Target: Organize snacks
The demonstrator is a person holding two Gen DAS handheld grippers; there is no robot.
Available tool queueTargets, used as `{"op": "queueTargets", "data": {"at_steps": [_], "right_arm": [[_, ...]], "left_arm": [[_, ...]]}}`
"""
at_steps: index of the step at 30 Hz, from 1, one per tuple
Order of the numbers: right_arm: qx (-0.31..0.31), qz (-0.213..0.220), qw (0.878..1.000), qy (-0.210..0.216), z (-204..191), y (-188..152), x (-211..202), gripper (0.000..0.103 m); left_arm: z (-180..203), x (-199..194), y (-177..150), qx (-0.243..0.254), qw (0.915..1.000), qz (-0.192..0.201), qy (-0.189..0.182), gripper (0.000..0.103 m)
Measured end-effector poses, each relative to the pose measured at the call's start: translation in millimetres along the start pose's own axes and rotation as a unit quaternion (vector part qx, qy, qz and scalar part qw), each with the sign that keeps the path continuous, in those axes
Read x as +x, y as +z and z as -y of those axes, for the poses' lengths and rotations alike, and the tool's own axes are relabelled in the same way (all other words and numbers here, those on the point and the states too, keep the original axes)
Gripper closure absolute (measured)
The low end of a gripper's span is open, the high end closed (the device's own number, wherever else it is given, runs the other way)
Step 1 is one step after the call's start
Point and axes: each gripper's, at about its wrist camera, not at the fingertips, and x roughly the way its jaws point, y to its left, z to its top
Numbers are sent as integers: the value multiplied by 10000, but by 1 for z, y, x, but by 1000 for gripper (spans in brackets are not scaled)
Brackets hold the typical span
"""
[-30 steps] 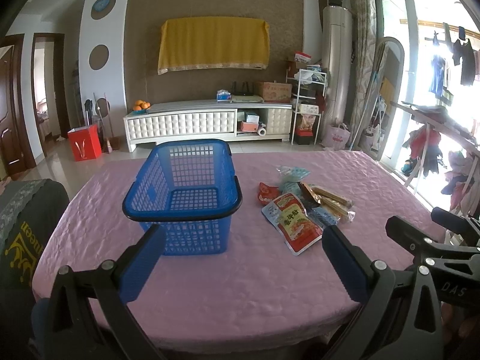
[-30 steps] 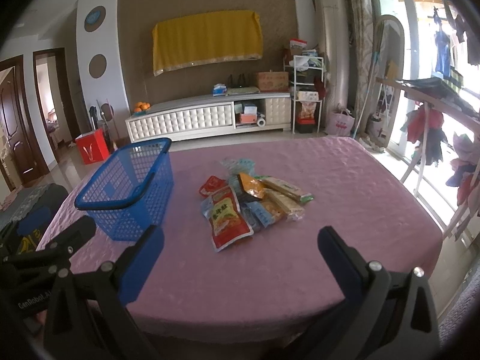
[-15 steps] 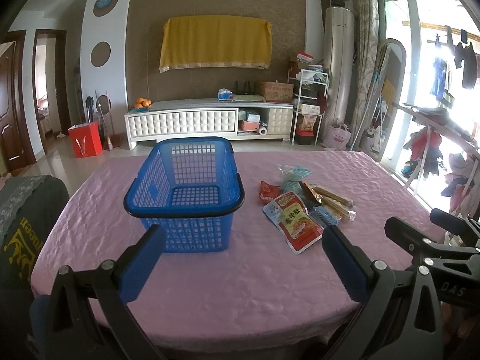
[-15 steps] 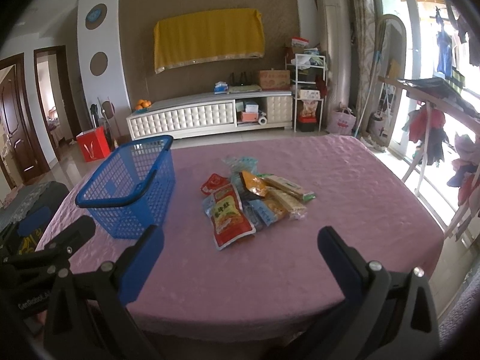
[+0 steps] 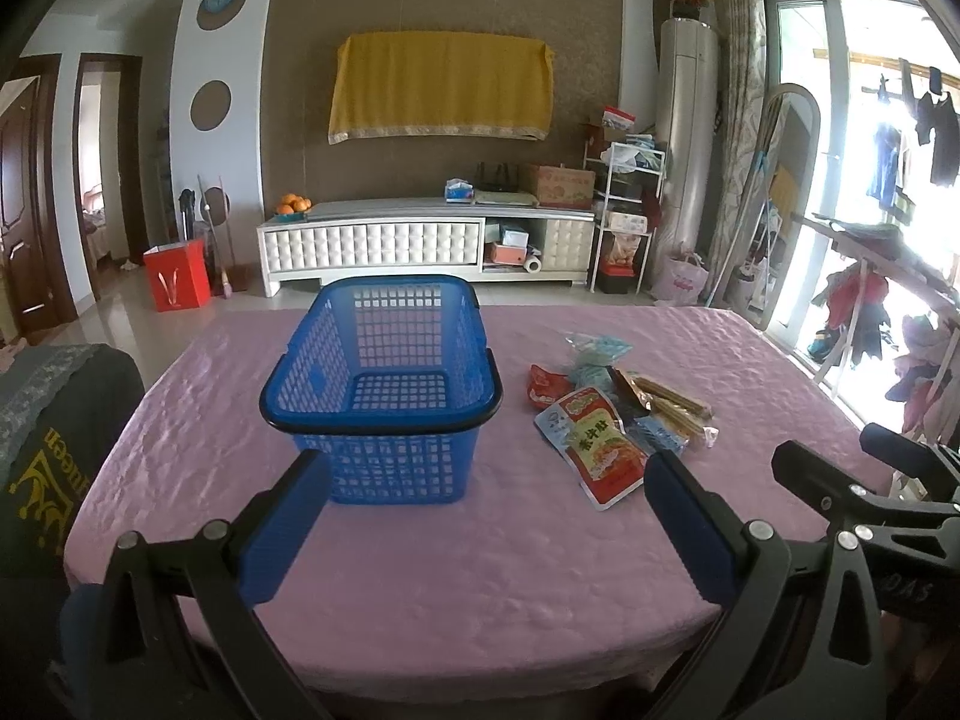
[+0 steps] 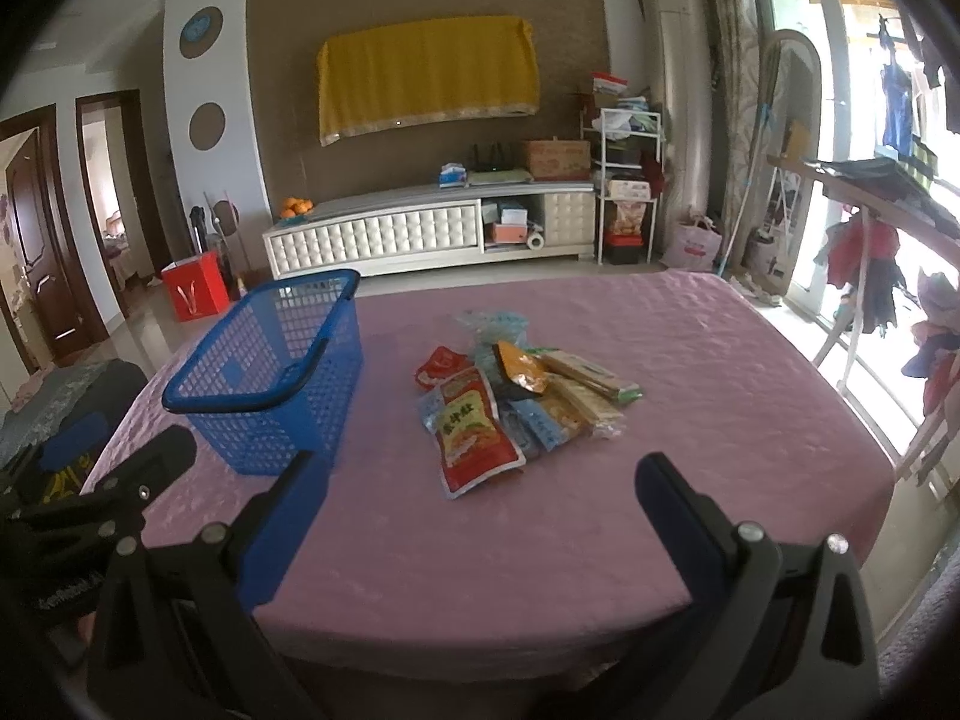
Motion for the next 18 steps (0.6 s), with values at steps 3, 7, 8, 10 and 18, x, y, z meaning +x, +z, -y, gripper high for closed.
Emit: {"op": "queueTargets", "data": {"at_steps": [3,7,8,10,18], "right_arm": [[-21,-27,10000,35,-2,0,1,0],[-56,-28,10000,50,-4,1,-1,0],[-55,-26,10000,55,-4,1,-1,0],[-58,-20,10000,58,-4,1,-1,0],[-67,-10,10000,50,-5,1,-1,0]], "left_arm": [[-2,-1,0,-35,10000,18,15,0],[-5,0,-1,-76,10000,6,15,0],[-5,0,-1,-77,10000,13,20,0],[-4,-1,-1,-74,10000,13,21,0],[-4,-2,-1,-53,10000,45,47,0]]}}
